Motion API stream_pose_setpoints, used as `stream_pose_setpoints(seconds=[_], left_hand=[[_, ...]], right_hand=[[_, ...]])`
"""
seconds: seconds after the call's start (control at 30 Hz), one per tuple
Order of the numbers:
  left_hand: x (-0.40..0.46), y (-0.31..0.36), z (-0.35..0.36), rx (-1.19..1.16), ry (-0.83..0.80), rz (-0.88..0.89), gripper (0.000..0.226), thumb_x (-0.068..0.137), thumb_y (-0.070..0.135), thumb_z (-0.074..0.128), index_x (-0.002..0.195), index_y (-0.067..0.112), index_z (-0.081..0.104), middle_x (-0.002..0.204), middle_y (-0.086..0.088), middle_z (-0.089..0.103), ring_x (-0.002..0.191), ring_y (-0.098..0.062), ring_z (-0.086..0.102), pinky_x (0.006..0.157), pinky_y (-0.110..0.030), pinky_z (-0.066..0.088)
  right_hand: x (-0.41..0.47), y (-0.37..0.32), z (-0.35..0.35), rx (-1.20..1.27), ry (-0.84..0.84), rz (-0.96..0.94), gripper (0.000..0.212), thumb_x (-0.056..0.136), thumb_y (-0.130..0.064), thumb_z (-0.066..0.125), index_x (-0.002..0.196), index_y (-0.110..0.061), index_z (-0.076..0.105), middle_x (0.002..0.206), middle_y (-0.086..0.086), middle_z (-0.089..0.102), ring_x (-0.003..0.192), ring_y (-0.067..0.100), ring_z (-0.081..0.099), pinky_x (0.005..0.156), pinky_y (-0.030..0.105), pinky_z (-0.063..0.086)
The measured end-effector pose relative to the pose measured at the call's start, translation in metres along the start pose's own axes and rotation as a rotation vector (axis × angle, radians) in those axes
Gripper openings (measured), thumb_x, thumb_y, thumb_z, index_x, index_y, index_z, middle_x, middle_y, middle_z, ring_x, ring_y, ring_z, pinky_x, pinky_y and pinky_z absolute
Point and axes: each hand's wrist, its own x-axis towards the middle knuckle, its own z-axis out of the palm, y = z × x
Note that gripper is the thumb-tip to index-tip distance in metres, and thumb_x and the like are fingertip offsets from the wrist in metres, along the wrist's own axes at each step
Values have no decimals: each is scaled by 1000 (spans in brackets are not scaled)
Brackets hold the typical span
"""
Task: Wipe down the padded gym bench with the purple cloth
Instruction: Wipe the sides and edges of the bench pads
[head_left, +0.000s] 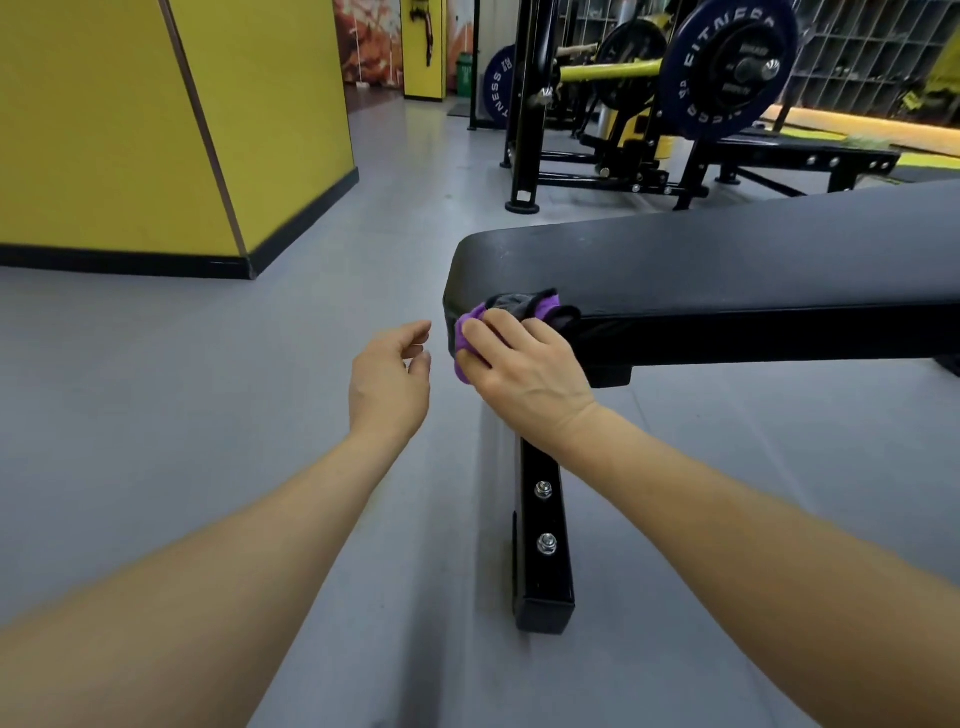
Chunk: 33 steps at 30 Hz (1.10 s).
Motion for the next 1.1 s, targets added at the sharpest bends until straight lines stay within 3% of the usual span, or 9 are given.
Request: stream_pose_setpoints(seconds=[0.2,0.4,0.5,0.63,0.67,0.77,0.87,0.97,1.1], left_hand=[[-11,19,13,25,43,-31,26,90,10,52,114,14,60,109,-2,62,86,-13,57,82,-27,48],[-31,37,33,12,67,-145,29,91,17,53,119,17,44,95,6,55,82,-15,55,80,-35,49],[-39,48,48,-8,92,-207,36,91,15,52,124,14,37,102,0,56,84,-18,55,81,-35,46],[-58,62,74,-36,71,-271,57,92,17,51,141,12,22,121,-3,49,96,-26,59,89,-43,47],[-65,66,82,-44,53,-274,61,93,18,50,144,12,17,125,-3,46,96,-26,59,90,-43,47],[-84,71,106,-39,-27,-227,52,94,19,50,139,13,25,127,-5,42,92,-28,59,82,-38,48],[-94,73,123,-47,-117,-204,39,93,21,52,129,13,38,121,-4,45,88,-25,59,82,-44,52],[-93,73,123,25,-225,-212,33,94,26,51,123,11,47,116,-2,48,88,-19,56,85,-35,48],[-96,89,101,21,-351,-403,31,96,33,47,113,8,54,106,-3,57,88,-19,55,77,-29,44]], right_hand=[[-43,31,-20,-40,-24,19,24,87,2,47,80,-9,68,91,6,66,83,25,63,54,32,42],[-75,55,-40,-92,-72,130,41,96,-3,34,74,-11,68,83,4,65,79,24,64,54,31,43],[-94,67,-48,-123,-92,195,41,96,-4,36,70,-12,67,80,3,64,77,24,63,54,31,43],[-122,78,-61,-132,-234,274,16,75,0,59,69,-11,70,83,4,65,79,27,63,53,29,45],[-129,79,-65,-105,-311,322,12,63,0,71,67,-11,70,83,4,66,79,28,62,53,29,44],[-150,77,-71,-6,-462,496,36,39,2,84,70,-13,73,86,4,66,78,29,61,50,26,37],[-165,67,-73,152,-526,698,41,56,5,79,91,-16,73,100,2,65,90,29,58,53,27,35],[-166,57,-80,374,-615,972,40,80,2,60,112,-22,66,115,-5,57,103,24,48,60,29,38],[-152,51,-96,745,-623,1227,41,79,5,55,107,-22,68,106,-6,55,89,31,59,66,39,54]])
